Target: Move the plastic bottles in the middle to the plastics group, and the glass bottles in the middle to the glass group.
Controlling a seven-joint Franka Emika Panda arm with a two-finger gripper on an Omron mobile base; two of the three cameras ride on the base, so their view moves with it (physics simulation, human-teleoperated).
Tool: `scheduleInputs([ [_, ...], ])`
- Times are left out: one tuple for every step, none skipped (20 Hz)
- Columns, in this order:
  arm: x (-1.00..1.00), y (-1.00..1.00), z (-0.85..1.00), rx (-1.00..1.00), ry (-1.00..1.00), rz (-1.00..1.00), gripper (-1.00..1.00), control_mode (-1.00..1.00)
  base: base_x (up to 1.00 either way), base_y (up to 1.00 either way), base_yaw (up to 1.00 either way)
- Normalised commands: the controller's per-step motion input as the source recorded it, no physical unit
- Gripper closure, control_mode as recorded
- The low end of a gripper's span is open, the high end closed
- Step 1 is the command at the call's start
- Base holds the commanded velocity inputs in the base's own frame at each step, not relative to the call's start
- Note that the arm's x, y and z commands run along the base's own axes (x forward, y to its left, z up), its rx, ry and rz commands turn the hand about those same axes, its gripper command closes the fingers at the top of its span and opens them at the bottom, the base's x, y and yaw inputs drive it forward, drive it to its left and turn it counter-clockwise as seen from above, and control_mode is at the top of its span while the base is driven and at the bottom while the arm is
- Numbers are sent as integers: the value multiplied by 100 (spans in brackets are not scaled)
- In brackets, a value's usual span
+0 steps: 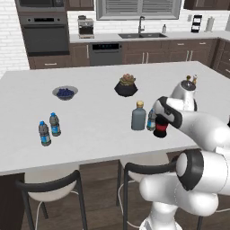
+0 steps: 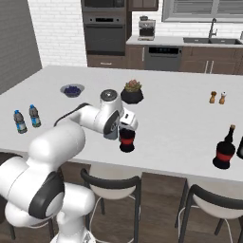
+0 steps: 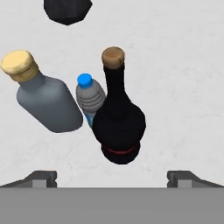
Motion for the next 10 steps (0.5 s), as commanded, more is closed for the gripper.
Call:
scheduleInputs([
  [5, -14, 0, 0, 0, 5, -100, -100, 0, 0, 0],
  [5, -14, 0, 0, 0, 5, -100, -100, 0, 0, 0],
  [5, -14, 0, 0, 0, 5, -100, -100, 0, 0, 0],
  [6, -12, 0, 0, 0, 5, -100, -100, 0, 0, 0],
  [7, -11, 0, 0, 0, 6, -100, -100, 0, 0, 0],
  [6, -9, 0, 0, 0, 6, -100, -100, 0, 0, 0],
  [6, -9, 0, -1, 0, 7, -100, -100, 0, 0, 0],
  [10, -9, 0, -3, 0, 8, -100, -100, 0, 0, 0],
  [9, -10, 0, -3, 2, 9, -100, -100, 0, 0, 0],
  [10, -8, 0, -1, 1, 10, -100, -100, 0, 0, 0],
])
